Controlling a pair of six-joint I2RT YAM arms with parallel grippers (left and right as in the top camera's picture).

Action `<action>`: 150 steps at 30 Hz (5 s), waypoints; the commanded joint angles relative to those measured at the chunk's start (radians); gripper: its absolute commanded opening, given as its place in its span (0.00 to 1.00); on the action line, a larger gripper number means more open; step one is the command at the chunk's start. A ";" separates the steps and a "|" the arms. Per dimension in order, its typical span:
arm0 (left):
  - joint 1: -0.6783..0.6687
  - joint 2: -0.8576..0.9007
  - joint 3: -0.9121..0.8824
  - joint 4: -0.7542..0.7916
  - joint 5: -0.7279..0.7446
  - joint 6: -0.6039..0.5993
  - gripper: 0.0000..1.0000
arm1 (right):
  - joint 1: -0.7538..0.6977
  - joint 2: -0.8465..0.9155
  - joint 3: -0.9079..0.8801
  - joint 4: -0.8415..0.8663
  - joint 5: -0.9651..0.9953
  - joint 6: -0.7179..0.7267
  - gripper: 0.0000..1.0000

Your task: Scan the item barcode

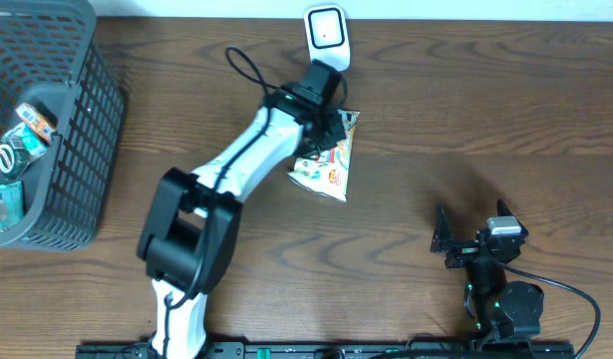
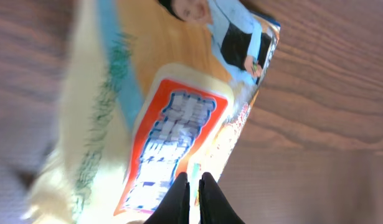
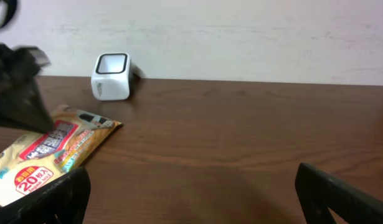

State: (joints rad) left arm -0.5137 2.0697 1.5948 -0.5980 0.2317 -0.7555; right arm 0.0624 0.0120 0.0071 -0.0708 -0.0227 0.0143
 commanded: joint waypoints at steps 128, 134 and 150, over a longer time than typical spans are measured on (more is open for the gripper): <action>0.250 -0.542 0.102 0.124 -0.550 0.510 0.62 | 0.005 -0.005 -0.002 -0.005 0.005 -0.004 0.99; 0.600 -0.649 0.102 0.175 -0.630 0.521 0.63 | 0.005 -0.005 -0.002 -0.005 0.005 -0.004 0.99; 1.093 -0.382 0.045 -0.082 -0.630 0.867 0.73 | 0.005 -0.005 -0.002 -0.005 0.005 -0.004 0.99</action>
State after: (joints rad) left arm 0.5468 1.6047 1.6581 -0.6292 -0.3920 -0.0513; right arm 0.0624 0.0120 0.0071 -0.0711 -0.0223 0.0143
